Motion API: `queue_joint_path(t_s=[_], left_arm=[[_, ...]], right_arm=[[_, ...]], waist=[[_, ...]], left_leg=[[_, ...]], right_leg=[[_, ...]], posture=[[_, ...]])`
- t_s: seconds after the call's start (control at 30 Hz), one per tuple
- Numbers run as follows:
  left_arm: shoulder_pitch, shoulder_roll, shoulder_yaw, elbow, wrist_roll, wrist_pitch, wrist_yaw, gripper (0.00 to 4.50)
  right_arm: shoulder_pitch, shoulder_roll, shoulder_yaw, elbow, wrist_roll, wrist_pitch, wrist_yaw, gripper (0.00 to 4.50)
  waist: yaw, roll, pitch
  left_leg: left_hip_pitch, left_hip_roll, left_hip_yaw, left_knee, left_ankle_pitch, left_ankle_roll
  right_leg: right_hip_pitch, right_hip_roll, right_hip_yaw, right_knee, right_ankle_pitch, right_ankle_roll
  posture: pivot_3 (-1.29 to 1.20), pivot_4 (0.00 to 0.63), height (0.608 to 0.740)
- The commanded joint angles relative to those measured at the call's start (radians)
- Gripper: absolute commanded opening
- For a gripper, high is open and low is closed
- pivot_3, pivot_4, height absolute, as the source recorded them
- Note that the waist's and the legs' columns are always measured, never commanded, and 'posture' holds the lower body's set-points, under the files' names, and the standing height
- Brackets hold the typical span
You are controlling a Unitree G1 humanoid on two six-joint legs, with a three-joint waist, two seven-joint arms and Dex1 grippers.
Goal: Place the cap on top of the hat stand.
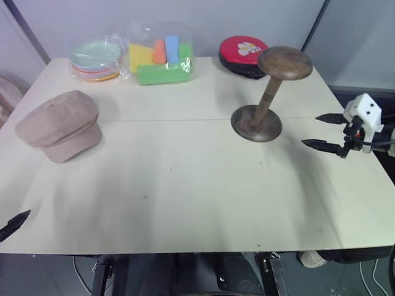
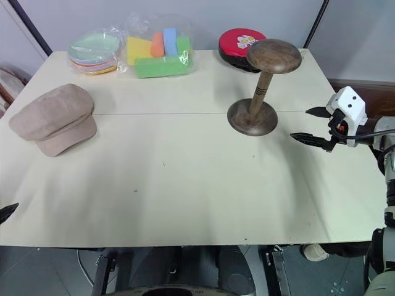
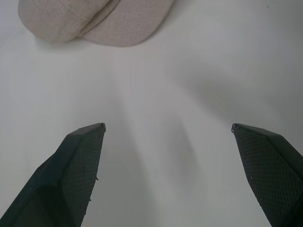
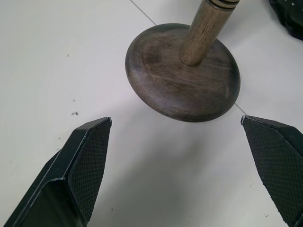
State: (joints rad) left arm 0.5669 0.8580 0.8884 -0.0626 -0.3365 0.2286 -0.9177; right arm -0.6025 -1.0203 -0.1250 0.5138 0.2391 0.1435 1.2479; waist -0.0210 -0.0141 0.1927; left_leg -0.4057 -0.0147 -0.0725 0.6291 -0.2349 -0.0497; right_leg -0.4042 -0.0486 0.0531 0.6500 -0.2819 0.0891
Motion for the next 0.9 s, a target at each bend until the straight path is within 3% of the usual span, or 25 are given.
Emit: queue_joint_path(t_s=[0.03, 0.3, 0.47, 0.7, 0.9], left_arm=[[0.016, -0.001, 0.034, -0.025, 0.004, -0.019, -0.015, 4.49], [-0.038, 0.011, 0.016, -0.007, 0.035, -0.024, 0.029, 4.49], [-0.098, 0.012, -0.076, -0.142, 0.114, -0.061, 0.092, 4.49], [-0.32, 0.003, -0.429, -0.264, 0.602, -0.023, 0.484, 4.49], [-0.519, -0.063, -0.676, -0.146, 0.814, 0.047, 0.635, 4.49]], right_arm=[[-0.003, -0.012, -0.025, 0.0, 0.004, -0.025, 0.003, 4.5], [0.023, -0.015, -0.035, 0.001, 0.006, -0.043, -0.008, 4.5], [0.059, -0.029, -0.05, -0.124, 0.048, 0.031, 0.011, 4.5], [0.237, -0.062, -0.16, -0.754, 0.351, 0.419, -0.004, 4.5], [0.24, -0.067, -0.286, -0.995, 0.674, 0.687, -0.099, 4.5]], waist=[[0.0, 0.0, 0.0], [0.001, 0.0, 0.0], [0.003, 0.0, 0.0], [0.007, 0.002, 0.0], [0.008, 0.0, -0.001]], left_leg=[[0.0, 0.0, 0.0, 0.0, 0.0, 0.0], [0.0, 0.0, 0.0, 0.0, 0.0, 0.0], [0.0, 0.0, 0.0, 0.001, 0.0, 0.0], [-0.001, 0.0, -0.002, 0.001, 0.0, 0.0], [-0.001, -0.001, -0.003, 0.002, 0.0, 0.0]], right_leg=[[0.0, 0.0, 0.0, 0.0, 0.0, 0.0], [0.0, 0.0, 0.0, 0.0, 0.0, 0.0], [0.0, 0.0, 0.0, 0.001, 0.0, 0.0], [0.001, 0.002, -0.001, 0.002, 0.003, 0.004], [0.001, 0.003, -0.001, 0.002, 0.004, 0.007]], posture=[[0.0, 0.15, 0.74], [0.0, 0.15, 0.74], [0.0, 0.15, 0.74], [0.0, 0.15, 0.74], [0.0, 0.15, 0.74]])
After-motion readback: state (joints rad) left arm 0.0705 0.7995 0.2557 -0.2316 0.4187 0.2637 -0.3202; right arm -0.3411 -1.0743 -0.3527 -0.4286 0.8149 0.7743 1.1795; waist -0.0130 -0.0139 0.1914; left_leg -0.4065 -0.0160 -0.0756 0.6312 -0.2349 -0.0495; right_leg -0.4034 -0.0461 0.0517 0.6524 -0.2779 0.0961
